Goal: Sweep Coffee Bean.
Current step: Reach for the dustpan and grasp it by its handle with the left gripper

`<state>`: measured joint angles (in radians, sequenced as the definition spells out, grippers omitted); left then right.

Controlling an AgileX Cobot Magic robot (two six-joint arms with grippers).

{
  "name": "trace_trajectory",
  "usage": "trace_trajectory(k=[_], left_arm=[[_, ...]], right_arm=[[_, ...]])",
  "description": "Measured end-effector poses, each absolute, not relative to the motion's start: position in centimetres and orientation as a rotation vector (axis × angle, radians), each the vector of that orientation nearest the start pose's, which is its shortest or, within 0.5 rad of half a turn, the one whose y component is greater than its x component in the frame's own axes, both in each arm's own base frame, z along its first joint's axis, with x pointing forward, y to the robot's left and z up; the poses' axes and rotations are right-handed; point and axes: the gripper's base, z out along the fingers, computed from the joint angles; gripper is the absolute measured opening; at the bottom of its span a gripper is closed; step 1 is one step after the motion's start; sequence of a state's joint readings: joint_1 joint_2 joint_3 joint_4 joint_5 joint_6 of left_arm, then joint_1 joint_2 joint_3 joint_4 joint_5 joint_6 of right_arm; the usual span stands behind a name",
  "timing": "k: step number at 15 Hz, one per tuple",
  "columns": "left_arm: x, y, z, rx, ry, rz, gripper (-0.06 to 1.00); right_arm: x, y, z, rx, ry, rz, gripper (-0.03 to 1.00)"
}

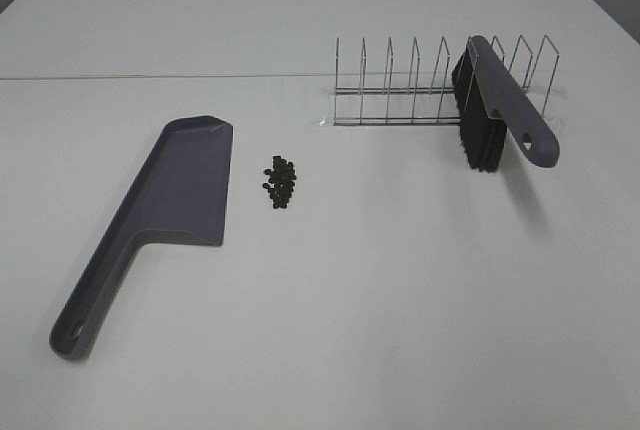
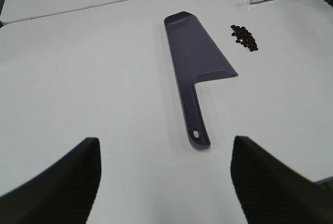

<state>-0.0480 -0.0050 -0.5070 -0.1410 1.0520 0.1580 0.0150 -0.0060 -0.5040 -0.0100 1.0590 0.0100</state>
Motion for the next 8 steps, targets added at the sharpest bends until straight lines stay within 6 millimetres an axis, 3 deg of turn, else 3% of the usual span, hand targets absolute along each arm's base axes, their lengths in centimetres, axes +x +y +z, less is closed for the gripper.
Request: trace_trajectory(k=[8], left_arm=[[-0.71, -1.08, 28.05, 0.214, 2.006, -0.098, 0.68]], right_arm=[[-0.62, -0.09, 27.85, -0.005, 2.033, 0.004, 0.76]])
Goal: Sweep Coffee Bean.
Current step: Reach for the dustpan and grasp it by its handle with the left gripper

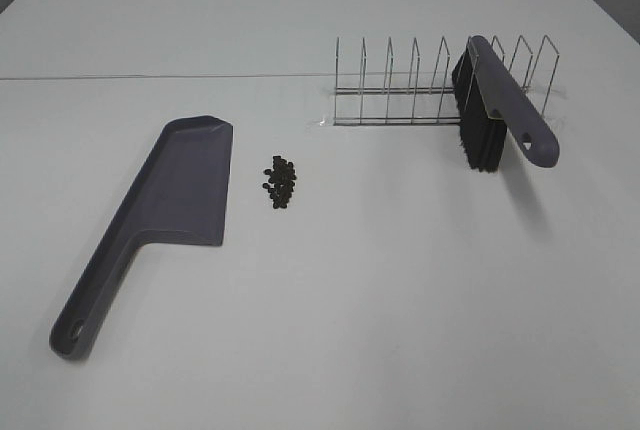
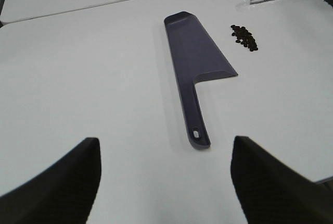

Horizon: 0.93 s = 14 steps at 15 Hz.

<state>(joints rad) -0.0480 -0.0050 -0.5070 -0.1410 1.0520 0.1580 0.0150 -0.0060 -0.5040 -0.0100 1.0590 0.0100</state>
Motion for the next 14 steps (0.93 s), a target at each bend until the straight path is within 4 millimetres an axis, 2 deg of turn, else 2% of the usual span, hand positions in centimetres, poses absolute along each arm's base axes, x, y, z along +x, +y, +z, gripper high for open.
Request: trace_trajectory(k=[14], left_arm=[[-0.71, -1.08, 28.05, 0.214, 2.006, -0.098, 0.68]], right_arm=[[-0.62, -0.09, 27.85, -0.005, 2.033, 0.004, 0.76]])
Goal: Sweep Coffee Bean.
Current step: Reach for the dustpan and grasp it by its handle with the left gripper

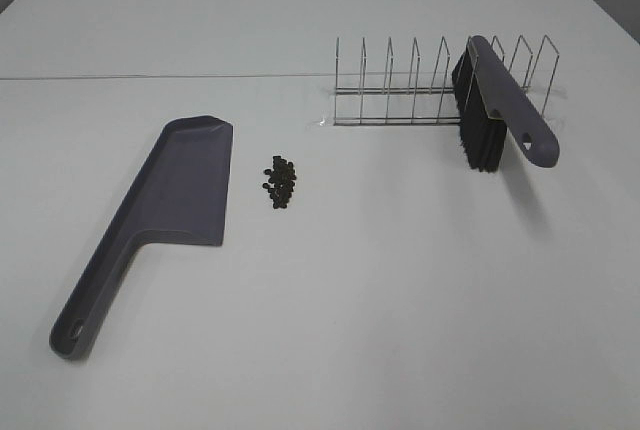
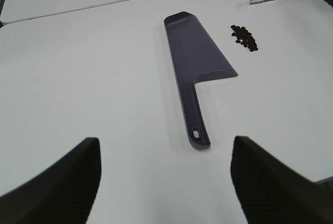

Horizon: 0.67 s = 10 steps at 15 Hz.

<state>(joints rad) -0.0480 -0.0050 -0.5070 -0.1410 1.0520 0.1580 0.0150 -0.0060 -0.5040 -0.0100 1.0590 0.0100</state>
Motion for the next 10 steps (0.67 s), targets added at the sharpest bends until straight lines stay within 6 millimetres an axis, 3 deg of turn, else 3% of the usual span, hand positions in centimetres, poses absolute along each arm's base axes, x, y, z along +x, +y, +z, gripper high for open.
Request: trace_trajectory(k=[10], left_arm=[[-0.71, -1.08, 28.05, 0.214, 2.006, -0.098, 0.68]], right_arm=[[-0.62, -0.09, 27.85, -0.005, 2.033, 0.004, 0.76]])
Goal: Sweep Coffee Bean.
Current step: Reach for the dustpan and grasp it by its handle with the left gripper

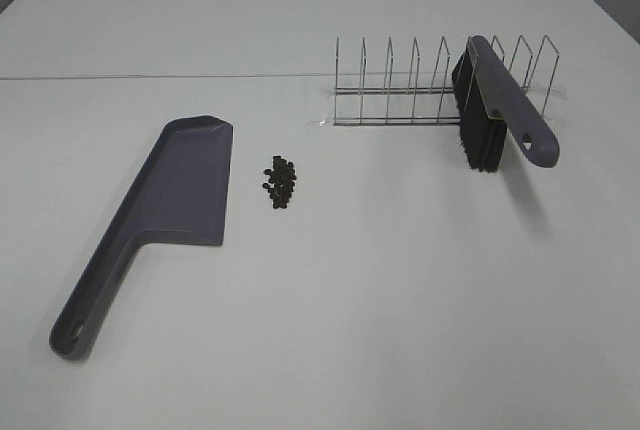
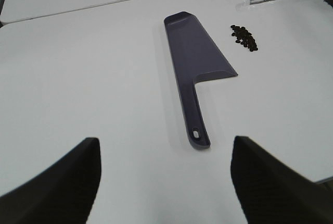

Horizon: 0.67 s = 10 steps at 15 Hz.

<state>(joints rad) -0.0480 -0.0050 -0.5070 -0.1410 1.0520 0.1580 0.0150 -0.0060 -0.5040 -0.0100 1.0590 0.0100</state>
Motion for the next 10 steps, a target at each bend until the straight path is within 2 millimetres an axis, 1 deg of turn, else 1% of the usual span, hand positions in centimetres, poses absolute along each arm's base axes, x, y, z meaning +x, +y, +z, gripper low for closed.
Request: trace_trajectory(k=[10], left_arm=[[-0.71, -1.08, 28.05, 0.214, 2.006, -0.098, 0.68]], right_arm=[[-0.62, -0.09, 27.85, -0.005, 2.033, 0.004, 0.76]])
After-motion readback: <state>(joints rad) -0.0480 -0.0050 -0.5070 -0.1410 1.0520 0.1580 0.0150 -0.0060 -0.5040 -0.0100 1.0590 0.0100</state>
